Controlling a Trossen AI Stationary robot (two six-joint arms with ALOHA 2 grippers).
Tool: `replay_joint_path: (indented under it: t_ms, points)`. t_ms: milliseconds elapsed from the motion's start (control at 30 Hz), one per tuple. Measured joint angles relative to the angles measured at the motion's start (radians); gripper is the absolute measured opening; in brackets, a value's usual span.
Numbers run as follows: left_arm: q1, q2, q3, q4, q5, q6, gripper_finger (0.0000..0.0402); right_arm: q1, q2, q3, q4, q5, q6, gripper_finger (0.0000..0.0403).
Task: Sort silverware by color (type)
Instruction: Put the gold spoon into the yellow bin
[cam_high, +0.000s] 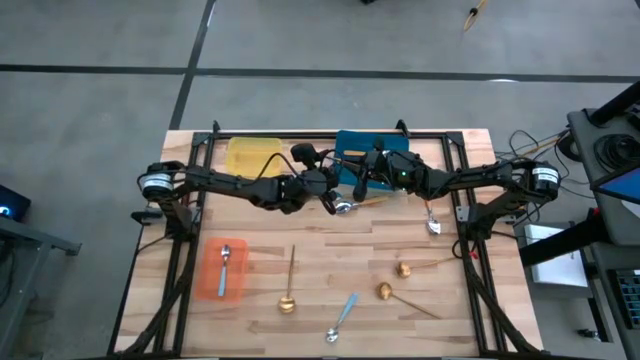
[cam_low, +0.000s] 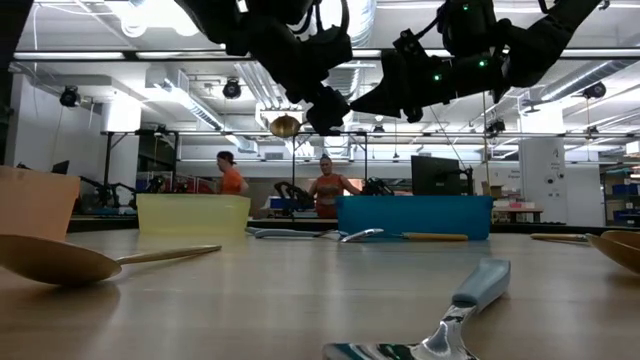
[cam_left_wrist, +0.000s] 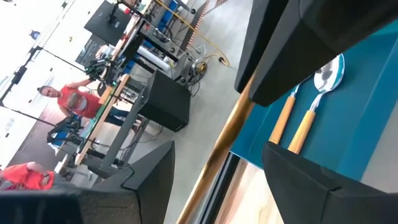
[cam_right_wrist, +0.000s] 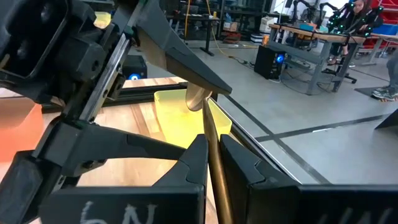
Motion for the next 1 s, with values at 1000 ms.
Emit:
replay_joint_path:
  t_ms: [1000]
  points:
    - [0.021, 0.0, -0.002, 0.06, 0.036, 0.048, 0.0128, 0.0, -0.001, 0.0, 0.0, 0.0, 0.0, 0.0013]
